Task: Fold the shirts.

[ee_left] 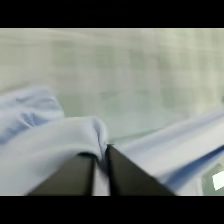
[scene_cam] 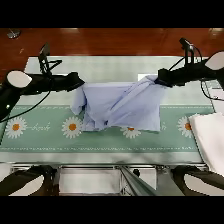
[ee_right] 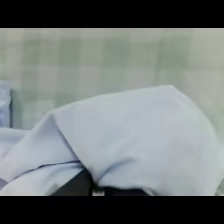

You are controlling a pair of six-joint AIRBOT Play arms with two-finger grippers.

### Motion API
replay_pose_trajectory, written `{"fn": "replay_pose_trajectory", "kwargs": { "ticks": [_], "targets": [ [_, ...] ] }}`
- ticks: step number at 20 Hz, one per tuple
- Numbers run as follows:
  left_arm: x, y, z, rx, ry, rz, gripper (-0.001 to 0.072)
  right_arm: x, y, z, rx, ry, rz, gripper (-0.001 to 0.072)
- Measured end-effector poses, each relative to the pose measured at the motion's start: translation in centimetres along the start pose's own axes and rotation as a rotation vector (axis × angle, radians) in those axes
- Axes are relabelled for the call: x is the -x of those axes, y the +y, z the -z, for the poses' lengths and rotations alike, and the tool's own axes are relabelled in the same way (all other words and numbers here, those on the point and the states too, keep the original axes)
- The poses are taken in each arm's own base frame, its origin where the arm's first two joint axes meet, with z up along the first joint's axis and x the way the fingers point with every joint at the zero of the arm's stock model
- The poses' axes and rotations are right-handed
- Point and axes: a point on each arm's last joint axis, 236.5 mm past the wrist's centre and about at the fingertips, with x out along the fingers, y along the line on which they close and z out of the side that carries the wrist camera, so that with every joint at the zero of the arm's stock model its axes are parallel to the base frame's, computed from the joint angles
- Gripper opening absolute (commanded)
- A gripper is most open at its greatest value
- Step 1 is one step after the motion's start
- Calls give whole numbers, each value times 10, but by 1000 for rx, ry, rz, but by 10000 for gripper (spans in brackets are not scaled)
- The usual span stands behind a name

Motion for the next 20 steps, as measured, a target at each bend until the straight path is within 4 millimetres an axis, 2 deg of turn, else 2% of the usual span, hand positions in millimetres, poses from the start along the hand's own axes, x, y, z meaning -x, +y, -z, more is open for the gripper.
{"fn": "replay_pose_trajectory", "kwargs": {
  "ticks": [1, 3, 4, 6, 8, 10, 13, 15, 16, 18, 20],
  "targets": [
    [-5, 1, -7, 7, -3, 1, 702, -2, -7, -10, -26, -6, -12, 623],
    [-4, 1, -15, -6, 22, 5, 700, 6, -14, -23, -45, -7, -47, 622],
    [0, 8, -20, -17, 36, -11, 699, 15, -27, -25, -46, 2, -37, 622],
    [14, 31, -14, -14, 115, -53, 699, 36, -61, -20, -47, 37, 21, 621],
    [29, 58, 13, 31, 243, -88, 698, 59, -102, 3, -103, 99, 85, 621],
    [40, 89, 52, 100, 349, -133, 699, 72, -142, 34, -213, 120, 140, 621],
    [46, 113, 125, 216, 495, -147, 699, 64, -165, 94, -339, 166, 143, 621],
    [41, 114, 163, 285, 537, -107, 698, 50, -165, 130, -387, 187, 117, 621],
    [36, 108, 174, 315, 537, -65, 699, 43, -162, 145, -405, 195, 96, 621],
    [24, 101, 192, 352, 525, -17, 699, 31, -157, 165, -429, 199, 61, 621],
    [11, 97, 200, 364, 502, -7, 698, 24, -148, 176, -444, 206, 16, 621]
  ]
}}
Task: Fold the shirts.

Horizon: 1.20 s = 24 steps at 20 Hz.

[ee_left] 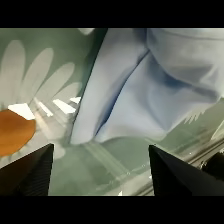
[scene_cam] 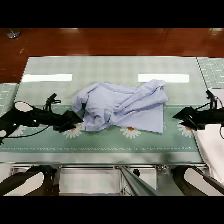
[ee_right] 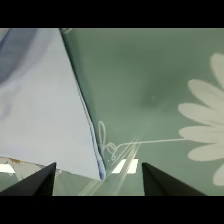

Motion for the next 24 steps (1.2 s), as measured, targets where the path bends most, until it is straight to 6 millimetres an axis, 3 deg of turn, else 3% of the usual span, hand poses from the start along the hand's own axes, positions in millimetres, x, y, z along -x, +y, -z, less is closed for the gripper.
{"fn": "replay_pose_trajectory", "kwargs": {
  "ticks": [7, 8, 10, 14, 18, 21, 24],
  "targets": [
    [-31, -11, -18, 64, -110, 28, 695, -9, 6, 15, 1, 25, -53, 621],
    [-33, -12, -22, 71, -125, 29, 659, -9, 7, 15, -1, 24, -58, 621],
    [-38, -9, -29, 73, -153, 12, 30, -9, 9, 15, -3, 22, -66, 621],
    [-43, -13, -37, 18, -167, 0, 23, -10, 10, 16, -4, 24, -73, 621],
    [-39, -29, -49, -26, -185, 24, 23, -13, 2, 24, -7, 61, -25, 621],
    [-38, -36, -50, -40, -180, 39, 23, -24, -6, 41, 5, 125, 60, 621],
    [-37, -39, -48, -53, -167, 47, 23, -42, 8, 46, 35, 146, 67, 621]
  ]
}}
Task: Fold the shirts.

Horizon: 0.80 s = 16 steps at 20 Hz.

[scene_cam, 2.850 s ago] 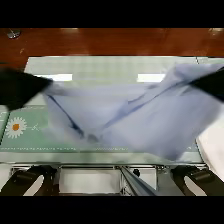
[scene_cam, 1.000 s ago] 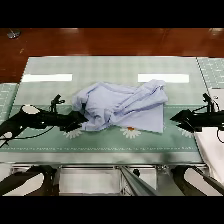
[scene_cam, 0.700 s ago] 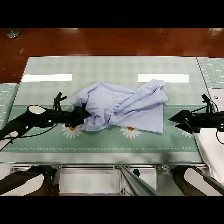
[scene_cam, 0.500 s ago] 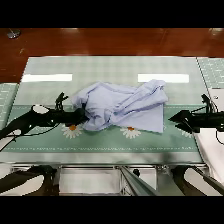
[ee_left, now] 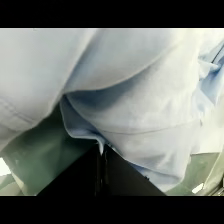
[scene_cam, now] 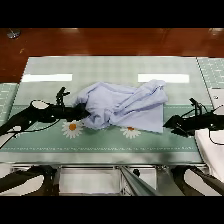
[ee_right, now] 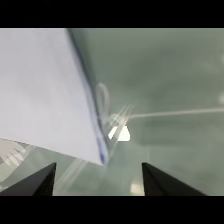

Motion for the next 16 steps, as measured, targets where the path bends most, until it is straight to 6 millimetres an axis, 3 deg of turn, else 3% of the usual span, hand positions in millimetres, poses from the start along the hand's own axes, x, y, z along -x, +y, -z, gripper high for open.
{"fn": "replay_pose_trajectory", "kwargs": {
  "ticks": [5, 6, 7, 8, 10, 12, 14, 16],
  "targets": [
    [1, -3, 4, -5, 18, 11, 23, -29, 35, -5, 5, 40, -50, 620],
    [1, -3, 4, -5, 22, 13, 23, -33, 41, -8, 9, 46, -53, 547],
    [1, -4, 6, -5, 28, 15, 23, -36, 45, -15, 20, 39, -49, 309],
    [1, -5, 6, -8, 29, 18, 23, -38, 48, -24, 41, 21, -36, 19],
    [5, -9, 2, -17, 17, 27, 23, -34, 65, -38, 87, -1, -48, 20],
    [18, -24, -12, -42, -15, 57, 23, -18, 87, -53, 162, -20, -67, 20],
    [46, -51, -39, -95, -92, 105, 23, 14, 114, -80, 235, -86, -94, 20],
    [90, -90, -71, -177, -207, 159, 22, 66, 150, -108, 327, -186, -126, 20]
  ]
}}
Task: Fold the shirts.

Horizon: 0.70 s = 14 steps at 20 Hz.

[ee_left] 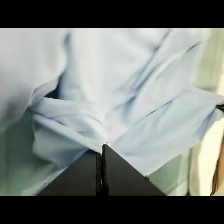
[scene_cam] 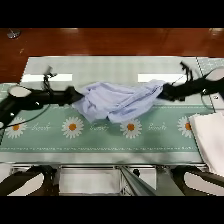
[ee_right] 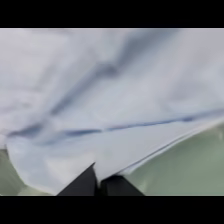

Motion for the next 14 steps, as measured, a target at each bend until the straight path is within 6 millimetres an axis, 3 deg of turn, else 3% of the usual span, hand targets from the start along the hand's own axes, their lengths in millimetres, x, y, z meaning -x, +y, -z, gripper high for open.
{"fn": "replay_pose_trajectory", "kwargs": {
  "ticks": [3, 6, 8, 10, 14],
  "targets": [
    [68, -74, -67, -165, -214, 75, 22, 91, 62, -67, 182, -237, -16, 20],
    [154, -158, -107, -358, -435, 130, 22, 198, 137, -95, 368, -500, -21, 20],
    [213, -208, -117, -477, -572, 150, 22, 265, 180, -88, 476, -664, -11, 20],
    [269, -251, -115, -591, -708, 143, 22, 321, 212, -66, 561, -803, 14, 20],
    [366, -298, -92, -761, -964, -37, 22, 404, 246, 0, 664, -1019, 100, 20]
  ]
}}
